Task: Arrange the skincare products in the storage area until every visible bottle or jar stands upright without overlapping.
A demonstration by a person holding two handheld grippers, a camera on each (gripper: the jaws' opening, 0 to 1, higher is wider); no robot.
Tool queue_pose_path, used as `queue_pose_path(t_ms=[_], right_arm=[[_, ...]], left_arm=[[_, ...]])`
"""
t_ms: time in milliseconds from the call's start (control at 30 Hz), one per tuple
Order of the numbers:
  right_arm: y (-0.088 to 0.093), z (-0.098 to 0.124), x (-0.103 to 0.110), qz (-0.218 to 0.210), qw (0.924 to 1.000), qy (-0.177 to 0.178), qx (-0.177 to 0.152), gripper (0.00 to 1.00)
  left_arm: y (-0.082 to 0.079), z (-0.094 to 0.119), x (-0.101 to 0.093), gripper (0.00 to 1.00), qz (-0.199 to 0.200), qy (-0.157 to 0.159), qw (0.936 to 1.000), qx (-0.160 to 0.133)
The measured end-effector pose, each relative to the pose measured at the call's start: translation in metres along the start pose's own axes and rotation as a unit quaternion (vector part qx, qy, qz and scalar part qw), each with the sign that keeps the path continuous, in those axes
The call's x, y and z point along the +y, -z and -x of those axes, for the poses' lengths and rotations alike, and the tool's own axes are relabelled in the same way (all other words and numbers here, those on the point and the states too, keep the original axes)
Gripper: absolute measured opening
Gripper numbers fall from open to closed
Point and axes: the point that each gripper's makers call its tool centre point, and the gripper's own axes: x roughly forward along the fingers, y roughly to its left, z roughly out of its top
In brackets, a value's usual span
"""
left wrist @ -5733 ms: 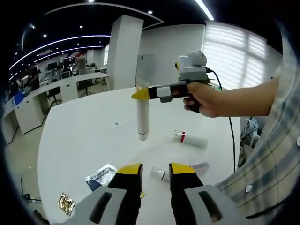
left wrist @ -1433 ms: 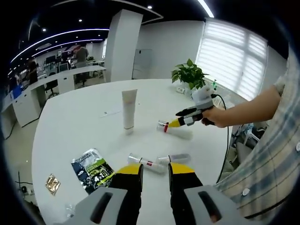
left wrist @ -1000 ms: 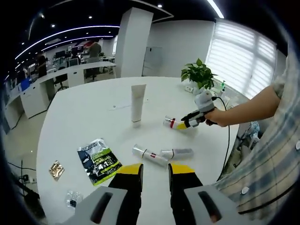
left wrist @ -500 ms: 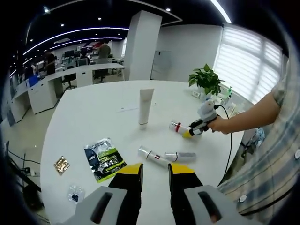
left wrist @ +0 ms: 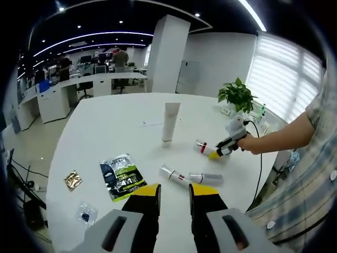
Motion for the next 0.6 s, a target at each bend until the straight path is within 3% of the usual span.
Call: queue_pose_path(t_ms=[67,233,467,600], right_arm=[[-0.003,0.003,0.002,-0.014,0.9998,-0.003,-0.014,0.27],[-0.014,0.012,0.003,-0.097,0.9929,-0.024,-0.064,0.27],[-0.037,0.034,0.008,-0.210,0.9641,-0.057,-0.152,0.27],[-0.048,0.046,0.017,-0.241,0.9485,-0.079,-0.189,0.27]], left_arm=[[0.001,-0.001,0.000,0.22,0.002,0.002,1.0000,0.001],[0.000,-0.002,-0.001,0.22,0.007,0.009,0.9999,-0.002],[-0.003,-0.005,-0.003,0.22,0.022,0.024,0.9994,-0.010],[-0.015,-0.008,-0.013,0.22,0.069,0.058,0.9954,-0.033]])
